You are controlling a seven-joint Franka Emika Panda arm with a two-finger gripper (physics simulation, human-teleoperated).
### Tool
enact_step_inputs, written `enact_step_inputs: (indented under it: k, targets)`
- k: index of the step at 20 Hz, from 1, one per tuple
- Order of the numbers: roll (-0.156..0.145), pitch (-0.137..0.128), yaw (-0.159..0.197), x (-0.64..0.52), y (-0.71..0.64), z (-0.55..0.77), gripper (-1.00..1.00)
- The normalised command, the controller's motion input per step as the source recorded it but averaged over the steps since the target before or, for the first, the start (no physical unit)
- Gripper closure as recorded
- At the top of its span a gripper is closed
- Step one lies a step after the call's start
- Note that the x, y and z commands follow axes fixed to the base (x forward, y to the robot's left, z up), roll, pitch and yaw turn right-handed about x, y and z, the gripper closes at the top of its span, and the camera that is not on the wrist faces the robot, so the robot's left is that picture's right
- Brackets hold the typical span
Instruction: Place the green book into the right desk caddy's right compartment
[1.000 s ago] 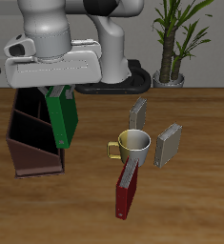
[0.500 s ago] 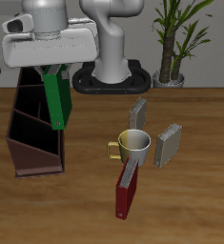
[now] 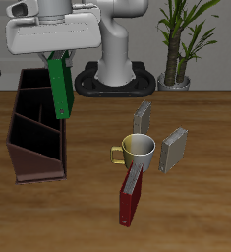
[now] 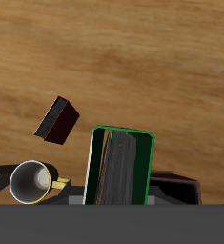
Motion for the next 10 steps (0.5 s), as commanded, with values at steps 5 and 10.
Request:
enact_step_inputs:
  k: [5,10]
  targets:
    - [0.008,-0.033,0.021,-0.3,0.0,0.03,1.0]
    - [-0.013,-0.033,0.051,-0.39,-0.01,-0.06,1.0]
